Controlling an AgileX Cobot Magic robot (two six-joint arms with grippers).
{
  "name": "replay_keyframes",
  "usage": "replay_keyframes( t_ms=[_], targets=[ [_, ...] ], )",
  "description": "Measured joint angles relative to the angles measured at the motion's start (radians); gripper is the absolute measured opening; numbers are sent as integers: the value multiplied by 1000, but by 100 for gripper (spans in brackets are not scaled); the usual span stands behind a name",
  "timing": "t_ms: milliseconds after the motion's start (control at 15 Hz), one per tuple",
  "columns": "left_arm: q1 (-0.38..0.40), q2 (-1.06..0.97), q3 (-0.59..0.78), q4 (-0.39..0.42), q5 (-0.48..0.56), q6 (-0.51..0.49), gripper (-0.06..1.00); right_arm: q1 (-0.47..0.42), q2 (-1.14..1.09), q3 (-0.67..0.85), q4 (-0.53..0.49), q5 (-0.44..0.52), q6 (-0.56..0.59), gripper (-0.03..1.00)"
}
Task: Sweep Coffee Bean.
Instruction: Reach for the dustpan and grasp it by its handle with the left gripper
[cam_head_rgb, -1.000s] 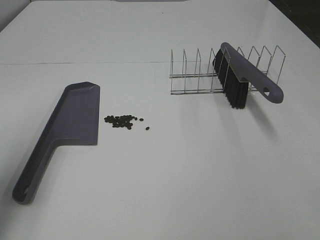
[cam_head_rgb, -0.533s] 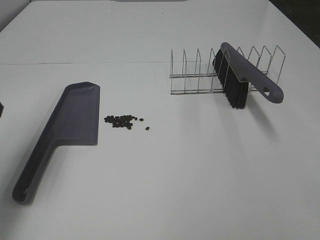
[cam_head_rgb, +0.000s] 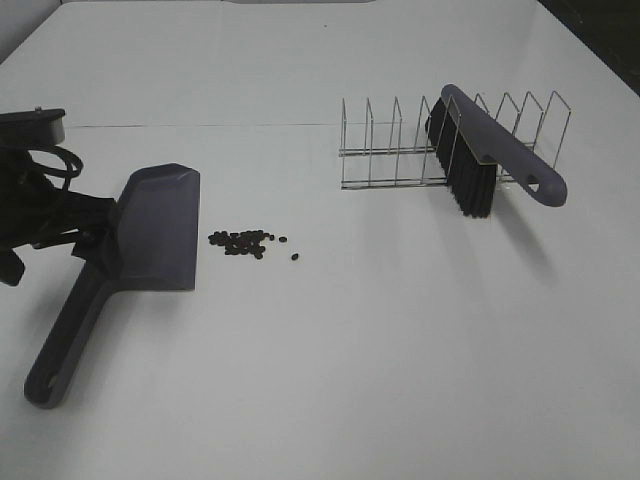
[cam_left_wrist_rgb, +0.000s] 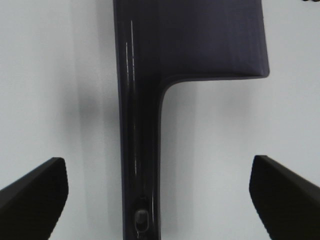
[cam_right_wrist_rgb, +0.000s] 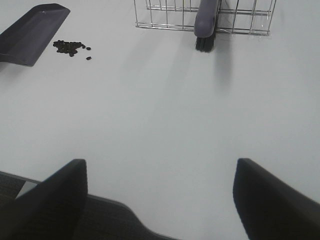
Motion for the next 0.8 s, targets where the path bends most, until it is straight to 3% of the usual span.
replay_keyframes(
  t_ms=[800],
  targets=[
    [0, 219, -11, 56, -78, -52, 90, 0, 0, 0, 0, 0, 0, 76]
  ],
)
